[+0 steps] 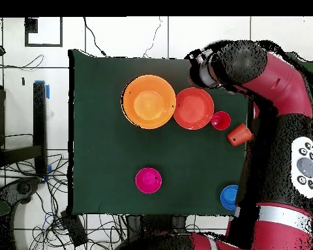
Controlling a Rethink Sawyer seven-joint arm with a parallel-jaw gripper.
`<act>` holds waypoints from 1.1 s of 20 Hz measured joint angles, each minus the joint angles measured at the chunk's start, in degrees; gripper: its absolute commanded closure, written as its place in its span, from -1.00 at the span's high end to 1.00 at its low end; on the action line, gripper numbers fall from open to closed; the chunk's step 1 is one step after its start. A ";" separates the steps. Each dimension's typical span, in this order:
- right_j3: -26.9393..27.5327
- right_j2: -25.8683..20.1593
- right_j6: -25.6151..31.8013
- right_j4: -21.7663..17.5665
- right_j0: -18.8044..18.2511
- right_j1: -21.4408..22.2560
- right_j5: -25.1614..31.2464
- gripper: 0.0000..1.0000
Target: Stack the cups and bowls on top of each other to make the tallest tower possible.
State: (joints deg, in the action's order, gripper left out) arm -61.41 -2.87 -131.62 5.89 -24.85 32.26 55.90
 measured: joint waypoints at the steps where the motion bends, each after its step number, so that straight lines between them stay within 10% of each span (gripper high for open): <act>1: 0.00 -0.15 0.00 -0.01 -0.05 -0.01 -0.13 1.00; 22: -2.44 -3.01 0.00 0.01 -1.27 -1.14 -7.98 1.00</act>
State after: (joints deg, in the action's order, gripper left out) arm -63.84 -5.88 -131.62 5.91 -26.13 31.12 47.92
